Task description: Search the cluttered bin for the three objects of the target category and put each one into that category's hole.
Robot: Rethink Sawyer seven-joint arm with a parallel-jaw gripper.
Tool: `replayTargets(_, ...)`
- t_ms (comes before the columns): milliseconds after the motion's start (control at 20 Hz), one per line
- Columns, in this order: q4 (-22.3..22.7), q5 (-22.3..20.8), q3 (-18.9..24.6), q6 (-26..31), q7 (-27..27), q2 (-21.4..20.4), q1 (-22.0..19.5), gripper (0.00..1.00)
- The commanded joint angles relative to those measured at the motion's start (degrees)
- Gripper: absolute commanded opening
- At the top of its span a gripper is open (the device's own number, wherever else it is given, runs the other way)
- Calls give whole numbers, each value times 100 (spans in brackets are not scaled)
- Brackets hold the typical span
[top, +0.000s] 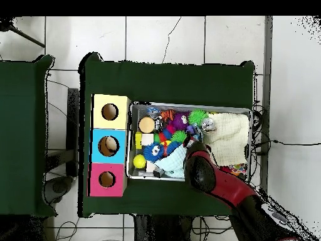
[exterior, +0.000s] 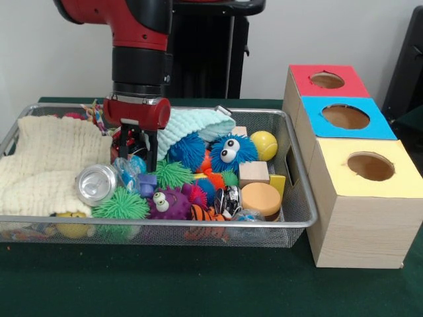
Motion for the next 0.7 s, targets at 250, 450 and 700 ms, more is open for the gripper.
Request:
replayTargets(250,55,132,177,-361,1414,152,-129,100)
replayTargets(450,76,161,195,-327,1425,121,-113,100)
replayTargets(700,42,213,162,-226,1390,134,-82,100)
